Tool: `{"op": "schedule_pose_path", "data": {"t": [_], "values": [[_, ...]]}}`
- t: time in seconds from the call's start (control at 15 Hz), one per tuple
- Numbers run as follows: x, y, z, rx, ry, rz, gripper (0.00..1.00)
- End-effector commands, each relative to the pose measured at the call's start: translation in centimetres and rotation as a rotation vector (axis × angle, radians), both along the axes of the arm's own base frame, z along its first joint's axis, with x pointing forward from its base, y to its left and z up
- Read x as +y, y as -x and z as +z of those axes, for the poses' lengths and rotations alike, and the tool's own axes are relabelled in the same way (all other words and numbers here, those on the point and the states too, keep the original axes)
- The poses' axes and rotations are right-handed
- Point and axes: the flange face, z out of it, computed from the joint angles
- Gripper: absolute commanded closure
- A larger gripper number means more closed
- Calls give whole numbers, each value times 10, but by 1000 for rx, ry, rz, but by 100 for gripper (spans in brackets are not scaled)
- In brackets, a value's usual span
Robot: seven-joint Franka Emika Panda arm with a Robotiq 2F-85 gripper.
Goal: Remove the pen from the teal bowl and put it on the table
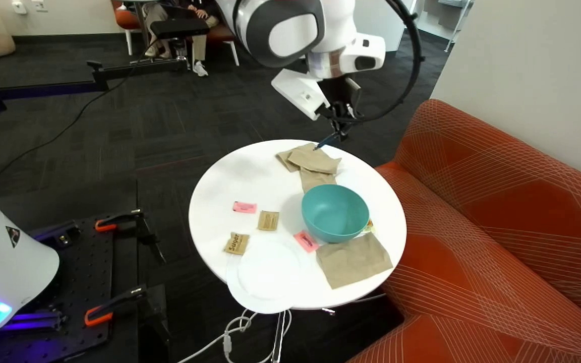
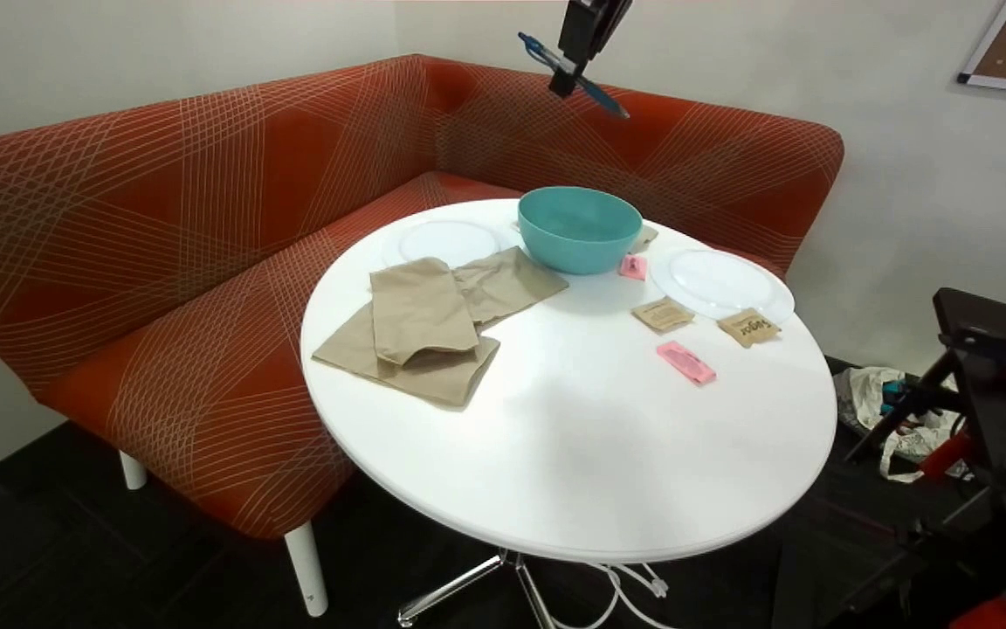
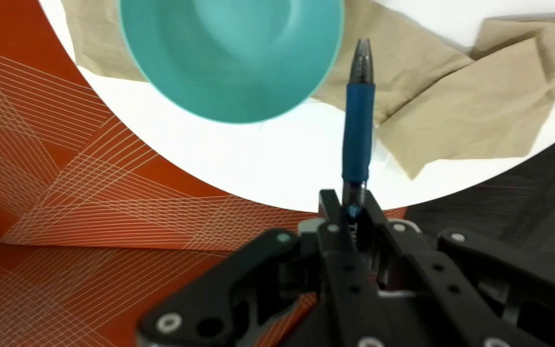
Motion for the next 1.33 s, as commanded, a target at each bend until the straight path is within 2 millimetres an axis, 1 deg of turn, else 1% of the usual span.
{"op": "schedule_pose_path", "data": {"t": [0.0, 0.13, 0.33, 0.4, 0.6, 0.8, 0.93, 1.07, 1.27], "values": [[52, 40, 7, 27, -46, 53, 97], [80, 57, -4, 62, -56, 89, 97], [112, 81, -29, 118, -60, 132, 97], [120, 87, -39, 139, -58, 137, 97], [136, 109, -70, 204, -48, 142, 97], [141, 125, -103, 249, -38, 113, 97], [142, 131, -126, 264, -27, 90, 97], [141, 132, -147, 259, -13, 69, 97], [137, 125, -171, 233, 11, 39, 97]]}}
